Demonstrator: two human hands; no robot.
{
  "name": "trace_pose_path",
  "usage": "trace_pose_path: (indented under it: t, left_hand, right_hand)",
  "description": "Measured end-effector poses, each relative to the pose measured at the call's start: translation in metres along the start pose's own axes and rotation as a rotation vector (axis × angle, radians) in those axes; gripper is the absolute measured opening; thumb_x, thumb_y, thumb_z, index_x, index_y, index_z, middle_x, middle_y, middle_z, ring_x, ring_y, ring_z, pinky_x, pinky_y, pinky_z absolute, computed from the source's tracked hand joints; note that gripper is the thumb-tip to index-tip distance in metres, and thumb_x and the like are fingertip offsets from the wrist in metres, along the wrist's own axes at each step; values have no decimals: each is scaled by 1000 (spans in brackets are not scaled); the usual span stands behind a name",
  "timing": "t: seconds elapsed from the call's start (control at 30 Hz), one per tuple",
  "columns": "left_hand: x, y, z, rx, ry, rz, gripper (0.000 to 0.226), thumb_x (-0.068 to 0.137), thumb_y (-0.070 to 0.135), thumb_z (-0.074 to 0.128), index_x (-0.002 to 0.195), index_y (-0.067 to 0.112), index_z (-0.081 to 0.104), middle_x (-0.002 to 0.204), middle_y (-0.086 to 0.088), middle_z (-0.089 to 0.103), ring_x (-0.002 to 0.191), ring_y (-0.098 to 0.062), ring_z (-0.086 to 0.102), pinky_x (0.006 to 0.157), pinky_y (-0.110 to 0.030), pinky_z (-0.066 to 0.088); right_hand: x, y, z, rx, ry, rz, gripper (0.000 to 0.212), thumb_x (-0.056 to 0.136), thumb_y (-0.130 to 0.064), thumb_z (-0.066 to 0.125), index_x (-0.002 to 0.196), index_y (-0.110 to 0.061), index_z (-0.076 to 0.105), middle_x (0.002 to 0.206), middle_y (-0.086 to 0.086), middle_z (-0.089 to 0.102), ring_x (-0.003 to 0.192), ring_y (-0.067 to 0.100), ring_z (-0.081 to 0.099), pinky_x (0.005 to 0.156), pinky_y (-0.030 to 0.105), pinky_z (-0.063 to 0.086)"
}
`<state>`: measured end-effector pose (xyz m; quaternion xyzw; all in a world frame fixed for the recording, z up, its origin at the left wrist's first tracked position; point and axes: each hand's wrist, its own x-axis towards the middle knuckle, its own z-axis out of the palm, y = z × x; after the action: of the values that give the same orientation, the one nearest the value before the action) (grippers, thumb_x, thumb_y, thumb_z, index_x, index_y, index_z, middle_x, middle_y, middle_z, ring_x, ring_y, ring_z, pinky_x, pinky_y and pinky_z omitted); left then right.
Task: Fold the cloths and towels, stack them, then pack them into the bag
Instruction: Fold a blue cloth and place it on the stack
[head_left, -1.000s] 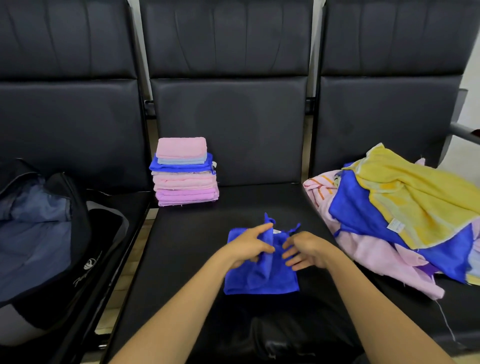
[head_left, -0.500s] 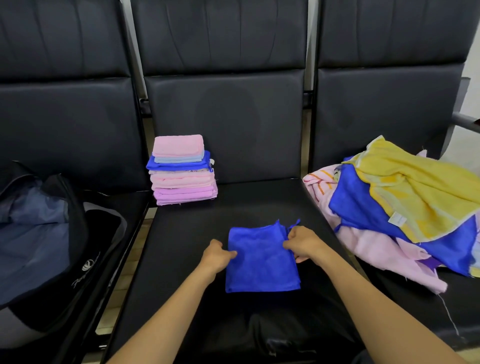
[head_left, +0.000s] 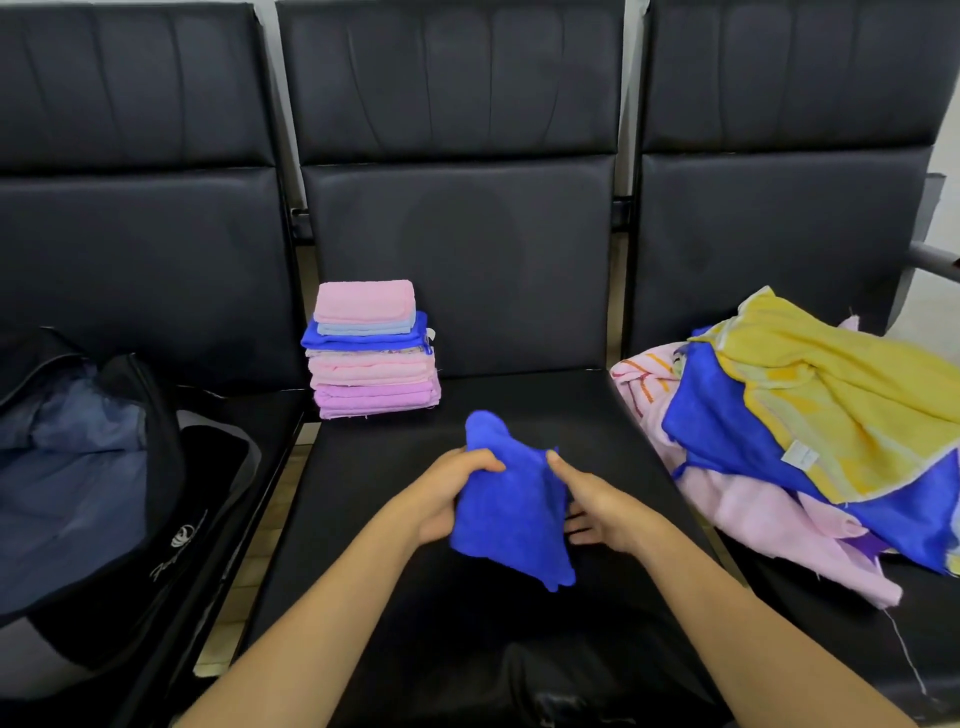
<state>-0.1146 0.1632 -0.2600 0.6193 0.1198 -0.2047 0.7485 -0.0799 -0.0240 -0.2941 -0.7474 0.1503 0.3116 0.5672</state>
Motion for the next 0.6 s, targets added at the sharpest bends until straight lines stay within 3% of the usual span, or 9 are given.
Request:
trace_pose_path:
  t: [0.07, 0.13, 0.17, 0.23, 0.3, 0.37, 0.43, 0.5, 0.6]
  left_hand:
    - [-10, 13, -4, -66, -44, -8, 21, 84, 10, 56, 100, 7, 70, 97, -15, 72, 90, -27, 67, 77, -34, 51]
    - [-18, 21, -12, -103, -40, 4, 19, 85, 11, 57, 96, 8, 71, 97, -15, 72, 87, -28, 67, 75, -35, 52]
    - [-20, 21, -18, -97, -1, 33, 18, 86, 11, 59, 99, 8, 70, 100, -15, 72, 89, -27, 68, 75, -36, 52]
    - [-20, 19, -32, -13, 151, 117, 24, 86, 12, 65, 109, 9, 61, 111, -15, 69, 94, -24, 67, 74, -36, 53]
    - [-20, 11, -51, 61, 251, 204, 43, 84, 11, 71, 119, 15, 48, 116, -14, 63, 95, -21, 66, 77, -33, 53]
    - [-21, 4, -65, 123, 199, 268, 57, 82, 7, 72, 125, 31, 44, 115, -9, 64, 103, -23, 66, 89, -38, 53]
    - [-23, 1, -72, 249, 154, 341, 49, 81, 5, 72, 118, 36, 59, 122, -2, 63, 115, -22, 60, 98, -40, 50]
    - [-25, 2, -72, 288, 151, 375, 49, 78, 1, 73, 110, 38, 66, 129, 3, 59, 119, -18, 57, 100, -38, 49]
    - [-24, 3, -71, 417, 161, 377, 63, 71, -3, 77, 112, 43, 61, 133, 5, 54, 120, -14, 53, 102, -39, 47]
  right_hand:
    - [-6, -3, 4, 280, -194, 8, 68, 81, -70, 51, 127, -20, 54, 122, 11, 62, 110, 31, 61, 92, 44, 51]
    - [-15, -10, 5, 421, -284, -68, 55, 84, -54, 59, 126, -17, 59, 120, 11, 66, 111, 31, 63, 97, 47, 48]
    - [-17, -13, 6, 466, -288, -127, 53, 85, -40, 64, 131, -14, 56, 118, 11, 67, 111, 29, 64, 97, 47, 48]
    - [-20, -18, 5, 484, -220, -244, 69, 83, -15, 69, 143, -21, 36, 117, 11, 65, 108, 28, 65, 94, 47, 50]
    - [-22, -21, 5, 377, -161, -358, 76, 86, -7, 67, 142, -41, 27, 117, 8, 62, 108, 26, 65, 92, 47, 52]
    - [-24, -21, 8, 201, -145, -456, 55, 90, -11, 63, 132, -40, 43, 125, 5, 57, 111, 21, 61, 94, 45, 52]
    - [-25, -20, 10, 74, -146, -515, 39, 88, -13, 66, 122, -32, 58, 132, -1, 51, 114, 16, 57, 96, 42, 51]
    - [-25, -19, 11, 24, -172, -532, 46, 79, -8, 75, 117, -30, 62, 131, -3, 51, 114, 15, 58, 93, 37, 54]
    - [-23, -20, 12, -124, -141, -531, 59, 69, -3, 81, 114, -36, 60, 131, -3, 50, 116, 20, 56, 95, 41, 52]
